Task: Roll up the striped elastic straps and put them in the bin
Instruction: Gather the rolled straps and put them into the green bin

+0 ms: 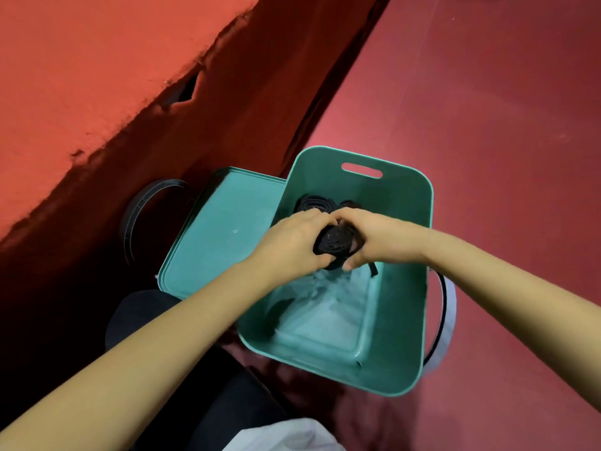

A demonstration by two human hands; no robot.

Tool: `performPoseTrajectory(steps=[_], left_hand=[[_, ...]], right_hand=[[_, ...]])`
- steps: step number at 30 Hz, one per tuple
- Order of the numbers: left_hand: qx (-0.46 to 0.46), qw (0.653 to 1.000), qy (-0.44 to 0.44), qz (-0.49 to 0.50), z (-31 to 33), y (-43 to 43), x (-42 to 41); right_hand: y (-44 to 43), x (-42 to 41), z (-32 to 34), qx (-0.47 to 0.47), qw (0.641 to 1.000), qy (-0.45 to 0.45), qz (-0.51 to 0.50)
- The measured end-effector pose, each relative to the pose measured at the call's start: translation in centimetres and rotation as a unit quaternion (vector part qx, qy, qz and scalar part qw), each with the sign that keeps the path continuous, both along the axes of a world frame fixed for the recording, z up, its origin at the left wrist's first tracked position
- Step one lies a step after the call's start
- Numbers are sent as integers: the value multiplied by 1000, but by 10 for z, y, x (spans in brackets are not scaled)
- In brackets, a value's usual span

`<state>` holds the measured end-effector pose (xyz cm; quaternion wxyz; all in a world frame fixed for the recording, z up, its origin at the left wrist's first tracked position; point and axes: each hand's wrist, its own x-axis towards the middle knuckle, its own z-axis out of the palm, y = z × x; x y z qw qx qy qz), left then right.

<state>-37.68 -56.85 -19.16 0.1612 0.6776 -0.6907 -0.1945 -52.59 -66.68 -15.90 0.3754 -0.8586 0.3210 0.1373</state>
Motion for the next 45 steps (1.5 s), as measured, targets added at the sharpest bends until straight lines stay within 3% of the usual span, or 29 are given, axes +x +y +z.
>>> performPoseTrajectory(steps=[6,9,11,15,22,25,33,39,45], left_hand=[[16,992,125,25,2,0,-10],[39,982,184,25,-1,-3,-12],[48,972,230,33,-7,-7,-13],[88,993,66,-36,-26,-25,-18],[163,961,-145,-171,-55,-45,-39],[116,960,-190,-170,-62,-44,-41],[68,959,-213,-175,-68,-46,-42],[81,983,-80,-147,-68,-49,-26],[86,989,-25,-120,-74,-53,-19]], right_hand=[[19,-17,-13,-8,990,-84,-111],[20,-24,-18,-9,989,-83,-122],[14,-29,-15,-75,987,-54,-131],[-12,-34,-7,-213,964,57,-151],[-25,-22,-23,-233,950,166,-124],[-30,-16,-22,-240,944,191,-125],[-32,-17,-13,-228,939,235,-104],[-26,-4,-25,-167,946,248,-123],[-28,-10,-61,-118,939,210,-244]])
